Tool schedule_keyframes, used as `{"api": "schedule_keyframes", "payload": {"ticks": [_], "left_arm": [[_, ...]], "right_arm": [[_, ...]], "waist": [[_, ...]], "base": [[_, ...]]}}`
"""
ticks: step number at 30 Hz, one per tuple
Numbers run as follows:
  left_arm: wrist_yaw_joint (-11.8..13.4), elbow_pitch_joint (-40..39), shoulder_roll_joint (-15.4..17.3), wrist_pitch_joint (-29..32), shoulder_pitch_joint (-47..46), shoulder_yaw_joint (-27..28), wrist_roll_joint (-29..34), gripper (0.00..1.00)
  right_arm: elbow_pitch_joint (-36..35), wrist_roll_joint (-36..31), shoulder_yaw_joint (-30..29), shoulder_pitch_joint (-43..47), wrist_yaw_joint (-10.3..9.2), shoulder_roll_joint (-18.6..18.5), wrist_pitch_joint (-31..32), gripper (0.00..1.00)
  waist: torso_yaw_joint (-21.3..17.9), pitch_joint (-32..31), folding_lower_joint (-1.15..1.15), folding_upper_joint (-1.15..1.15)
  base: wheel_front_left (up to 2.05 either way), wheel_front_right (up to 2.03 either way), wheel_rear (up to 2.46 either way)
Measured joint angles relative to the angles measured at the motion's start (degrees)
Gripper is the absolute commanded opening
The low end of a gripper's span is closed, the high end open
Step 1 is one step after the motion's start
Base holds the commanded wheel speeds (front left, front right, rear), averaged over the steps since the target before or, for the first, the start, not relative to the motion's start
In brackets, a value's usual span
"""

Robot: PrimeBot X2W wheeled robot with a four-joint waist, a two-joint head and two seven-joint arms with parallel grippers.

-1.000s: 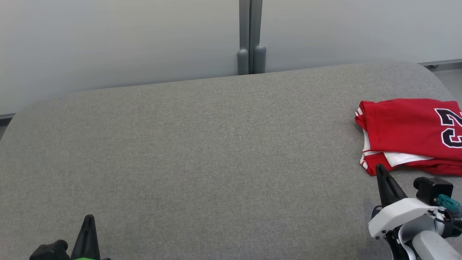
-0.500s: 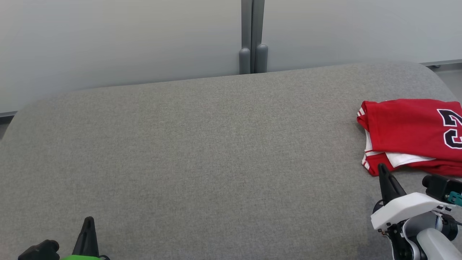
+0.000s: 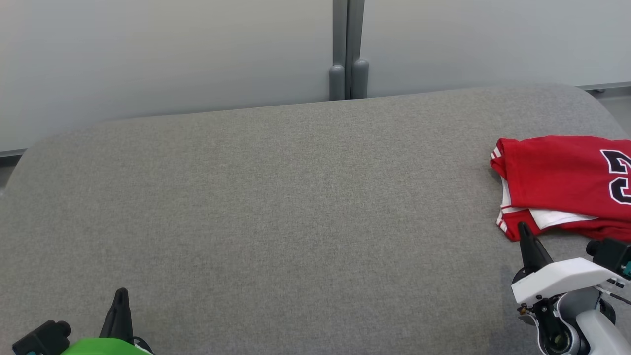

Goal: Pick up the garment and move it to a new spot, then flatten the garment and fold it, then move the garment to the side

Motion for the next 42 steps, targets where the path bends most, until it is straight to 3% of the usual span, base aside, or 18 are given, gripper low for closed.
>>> {"api": "schedule_keyframes", "payload": {"ticks": [42], "left_arm": [[-4.88,2.98,-2.07,7.82,-5.75,3.72,-28.36,0.00]], "right_arm": [[0.07,25.59,-11.06,-1.34,5.56,6.08,8.25,0.00]], "waist": [[1.16,0.48,0.00,0.00]], "base": [[0.00,0.00,0.00]]}}
